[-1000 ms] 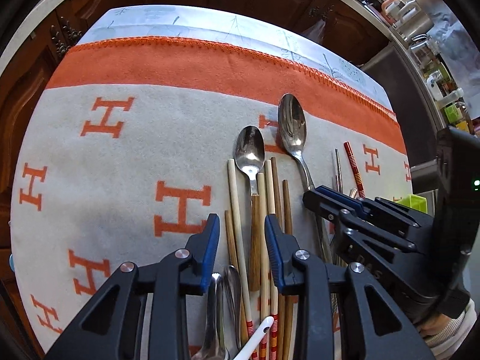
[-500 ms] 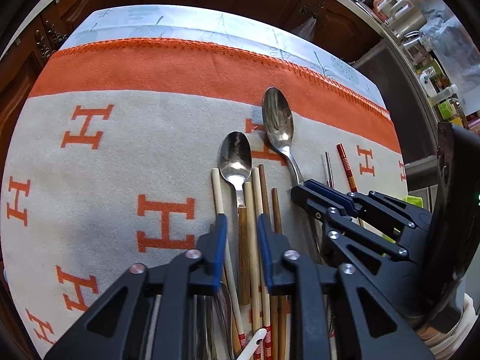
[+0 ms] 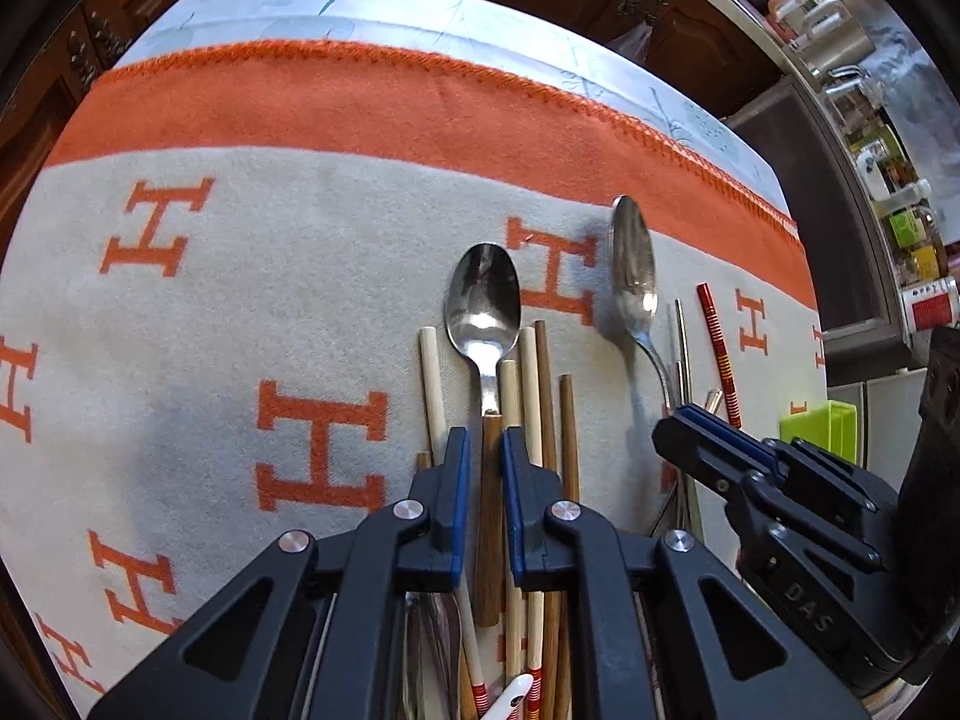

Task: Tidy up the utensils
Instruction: 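Lower both tools and grasp a metal spoon in each gripper, then carry both spoons into the green tray and open both grippers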

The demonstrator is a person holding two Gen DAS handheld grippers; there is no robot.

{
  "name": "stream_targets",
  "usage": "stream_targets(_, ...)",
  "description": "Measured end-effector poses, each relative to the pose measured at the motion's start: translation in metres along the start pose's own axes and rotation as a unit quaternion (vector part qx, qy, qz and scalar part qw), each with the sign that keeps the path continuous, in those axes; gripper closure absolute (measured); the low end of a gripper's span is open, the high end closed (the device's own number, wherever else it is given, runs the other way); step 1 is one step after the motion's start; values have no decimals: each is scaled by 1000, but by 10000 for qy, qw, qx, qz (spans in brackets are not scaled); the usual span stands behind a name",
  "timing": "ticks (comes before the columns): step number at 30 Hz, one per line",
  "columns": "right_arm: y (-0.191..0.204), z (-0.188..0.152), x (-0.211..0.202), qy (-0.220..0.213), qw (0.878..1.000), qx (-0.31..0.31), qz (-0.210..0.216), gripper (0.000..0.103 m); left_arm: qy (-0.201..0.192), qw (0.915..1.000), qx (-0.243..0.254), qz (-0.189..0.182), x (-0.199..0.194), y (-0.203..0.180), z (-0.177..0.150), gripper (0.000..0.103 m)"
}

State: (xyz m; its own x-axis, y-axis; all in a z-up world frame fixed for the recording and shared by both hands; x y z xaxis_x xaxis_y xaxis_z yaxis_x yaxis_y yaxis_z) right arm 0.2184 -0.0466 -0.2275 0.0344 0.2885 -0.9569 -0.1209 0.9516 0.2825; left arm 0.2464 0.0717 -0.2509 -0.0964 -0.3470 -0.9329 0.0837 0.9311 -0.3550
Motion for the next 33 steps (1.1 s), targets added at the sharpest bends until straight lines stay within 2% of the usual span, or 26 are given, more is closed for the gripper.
stream_targets(6, 1, -5, -15, -145, 9993, 129, 313, 93, -116, 9998, 42, 154, -1, -3, 2, 99)
stream_targets(19, -13, -34, -59, -406, 9966, 367, 608, 94, -486, 9987, 120, 26, -42, -24, -18, 99)
stream_targets(25, -35, -61, -86, -521, 9957, 513, 570, 94, -588, 9972, 453, -83, -64, -69, -46, 99)
stream_targets(33, -84, -120, -108, -519, 9936, 917, 405, 94, -444, 9928, 1049, -362, -59, -168, -95, 99)
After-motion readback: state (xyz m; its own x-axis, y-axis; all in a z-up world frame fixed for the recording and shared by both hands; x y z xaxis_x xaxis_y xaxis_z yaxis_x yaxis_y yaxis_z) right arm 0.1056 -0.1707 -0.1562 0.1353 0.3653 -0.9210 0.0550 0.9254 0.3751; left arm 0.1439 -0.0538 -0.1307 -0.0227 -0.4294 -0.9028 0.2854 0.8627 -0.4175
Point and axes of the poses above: each gripper's, at about its wrist camera, not at the fingertips, and x roughly the way its jaws point, y to its left, z to its top, the point moved 9 cm from there along x, roughly the way its jaws point, and after that the axes turned 15 degrees about y, right-handed, at the moved point
